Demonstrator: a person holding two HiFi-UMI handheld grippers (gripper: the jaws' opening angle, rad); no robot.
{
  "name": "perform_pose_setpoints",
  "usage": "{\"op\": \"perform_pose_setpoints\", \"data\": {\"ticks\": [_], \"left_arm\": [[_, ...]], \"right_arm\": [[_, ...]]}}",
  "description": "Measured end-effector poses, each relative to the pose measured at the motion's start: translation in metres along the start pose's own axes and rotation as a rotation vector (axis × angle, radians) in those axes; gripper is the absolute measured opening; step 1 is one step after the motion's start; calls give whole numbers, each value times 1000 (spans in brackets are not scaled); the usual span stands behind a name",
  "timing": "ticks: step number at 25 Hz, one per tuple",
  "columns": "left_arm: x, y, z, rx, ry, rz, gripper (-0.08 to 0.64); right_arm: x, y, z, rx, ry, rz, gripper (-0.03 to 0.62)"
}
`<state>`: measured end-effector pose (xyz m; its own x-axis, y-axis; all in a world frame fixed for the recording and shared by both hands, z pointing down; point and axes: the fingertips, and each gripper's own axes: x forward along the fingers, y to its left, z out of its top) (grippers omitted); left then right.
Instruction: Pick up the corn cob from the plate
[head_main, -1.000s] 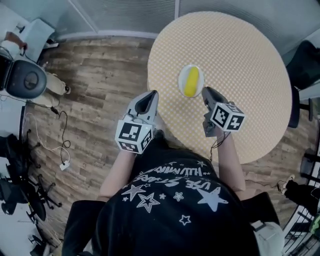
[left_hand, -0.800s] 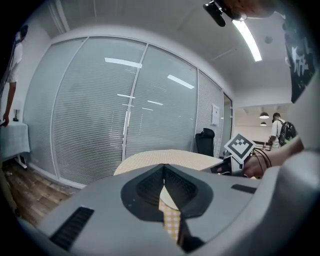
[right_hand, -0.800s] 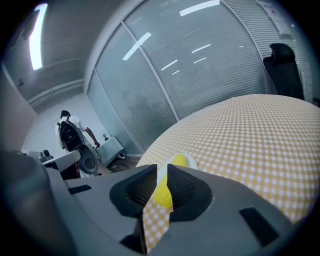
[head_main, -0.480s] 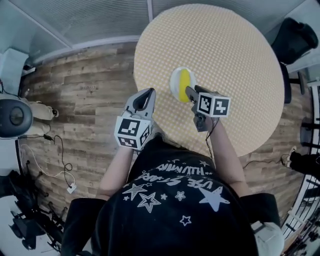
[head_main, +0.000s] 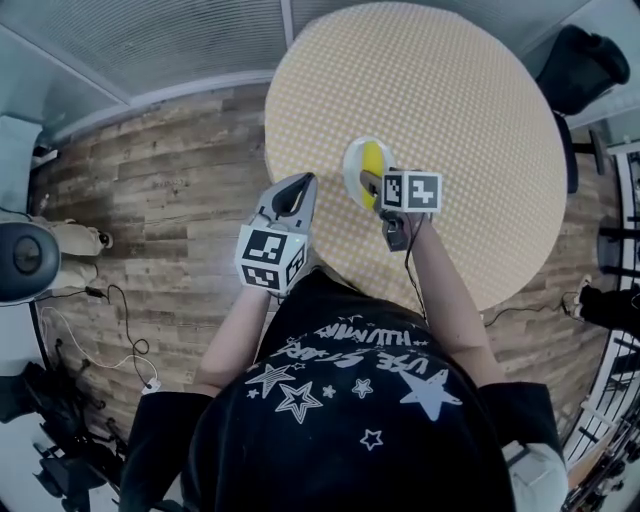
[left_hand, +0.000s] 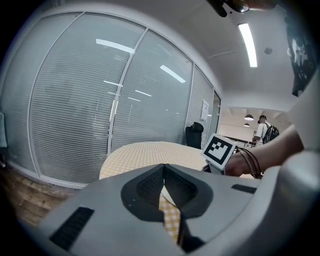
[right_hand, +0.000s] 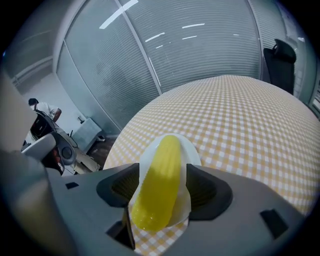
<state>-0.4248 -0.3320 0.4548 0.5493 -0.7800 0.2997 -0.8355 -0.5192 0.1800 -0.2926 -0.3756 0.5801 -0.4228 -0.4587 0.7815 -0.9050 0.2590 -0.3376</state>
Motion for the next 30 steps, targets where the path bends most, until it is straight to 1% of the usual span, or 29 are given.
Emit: {"op": "perform_pose_setpoints", "data": {"ticks": [3,8,14,17,22,27,30], "left_arm": [[3,3,-2,-3,12,-12,8],[2,6,-8,-20,31,-28,8],[-2,10,-18,-35,42,-34,8],[-5,13,-19,-39,43,-35,8],[-12,12,-23,-38,47,-42,8],[-25,18,-26,-54,31,-31,8],[-31,21,-29,-64,27,-20,8]], "right_arm": [[11,-2,-7,3,64,-16,272],[24,-4,-10,17,98,-55,272],[32,-8,-12,-44,143,-166,272],[32,-9,-12,-69,146,-196,268],[30,-9,-12,-65,127,-193,267],[22,-8,-14,-141,105,-175,267],[11,-8,-7,-101,44,-148,265]]}}
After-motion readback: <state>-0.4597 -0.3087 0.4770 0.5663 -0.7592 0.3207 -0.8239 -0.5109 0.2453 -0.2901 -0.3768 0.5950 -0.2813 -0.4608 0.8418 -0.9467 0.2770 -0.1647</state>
